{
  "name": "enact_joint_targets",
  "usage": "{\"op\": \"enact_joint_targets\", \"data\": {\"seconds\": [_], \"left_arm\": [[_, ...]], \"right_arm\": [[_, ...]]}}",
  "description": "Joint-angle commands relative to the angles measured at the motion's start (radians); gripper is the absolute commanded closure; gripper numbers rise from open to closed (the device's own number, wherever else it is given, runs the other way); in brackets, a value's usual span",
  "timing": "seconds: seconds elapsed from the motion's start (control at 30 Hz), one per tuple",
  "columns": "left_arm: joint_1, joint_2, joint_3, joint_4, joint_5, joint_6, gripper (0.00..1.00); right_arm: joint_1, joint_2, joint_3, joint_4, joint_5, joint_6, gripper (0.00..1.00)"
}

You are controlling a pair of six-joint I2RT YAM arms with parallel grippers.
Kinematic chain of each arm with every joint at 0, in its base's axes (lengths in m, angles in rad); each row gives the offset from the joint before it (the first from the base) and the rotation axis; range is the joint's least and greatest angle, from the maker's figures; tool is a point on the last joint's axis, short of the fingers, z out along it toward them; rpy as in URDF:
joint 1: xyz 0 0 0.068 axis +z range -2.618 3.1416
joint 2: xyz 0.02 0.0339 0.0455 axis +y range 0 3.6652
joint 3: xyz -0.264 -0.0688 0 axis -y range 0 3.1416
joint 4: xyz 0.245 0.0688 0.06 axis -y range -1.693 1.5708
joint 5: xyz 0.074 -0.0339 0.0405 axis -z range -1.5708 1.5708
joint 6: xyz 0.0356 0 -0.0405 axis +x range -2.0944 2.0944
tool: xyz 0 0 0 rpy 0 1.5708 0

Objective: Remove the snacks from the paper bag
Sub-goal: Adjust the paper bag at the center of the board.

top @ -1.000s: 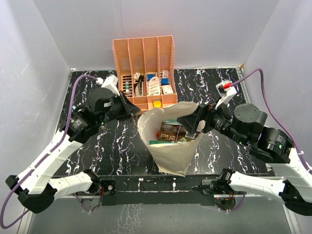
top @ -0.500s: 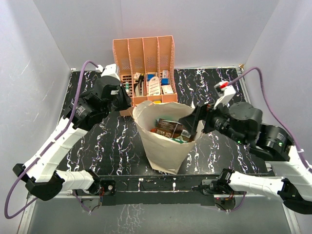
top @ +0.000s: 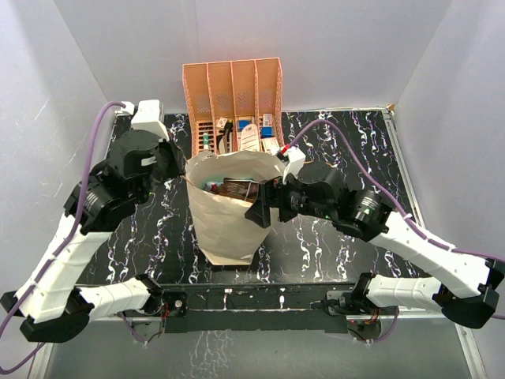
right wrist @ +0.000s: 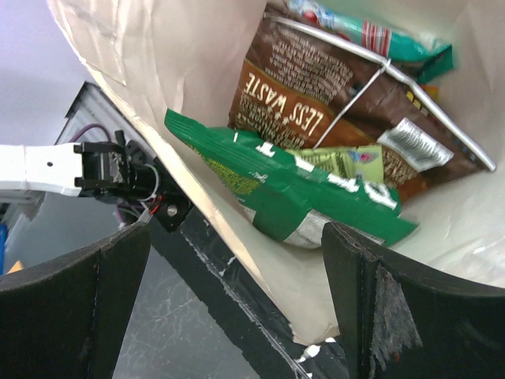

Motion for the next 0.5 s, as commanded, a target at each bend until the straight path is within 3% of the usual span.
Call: {"op": "enact_joint_targets", "data": {"seconds": [0.0,0.3,0.47], "left_arm": [[0.008,-0.059,0.037,0.217,-0.003,0.175,1.00],[0.006,-0.068,0.023,0.296,0.061,0.334,1.00],[0.006,-0.078,-0.021,0.337,0.159,0.321,1.00]], "right_arm": [[0.009,0.021,-0.055,0.258,-0.174,0.063,0.12],[0.120,0.151,-0.074,0.516,-0.285,0.134,0.12],[0.195,0.244,-0.037,0.596,-0.295,0.147,0.11]]}}
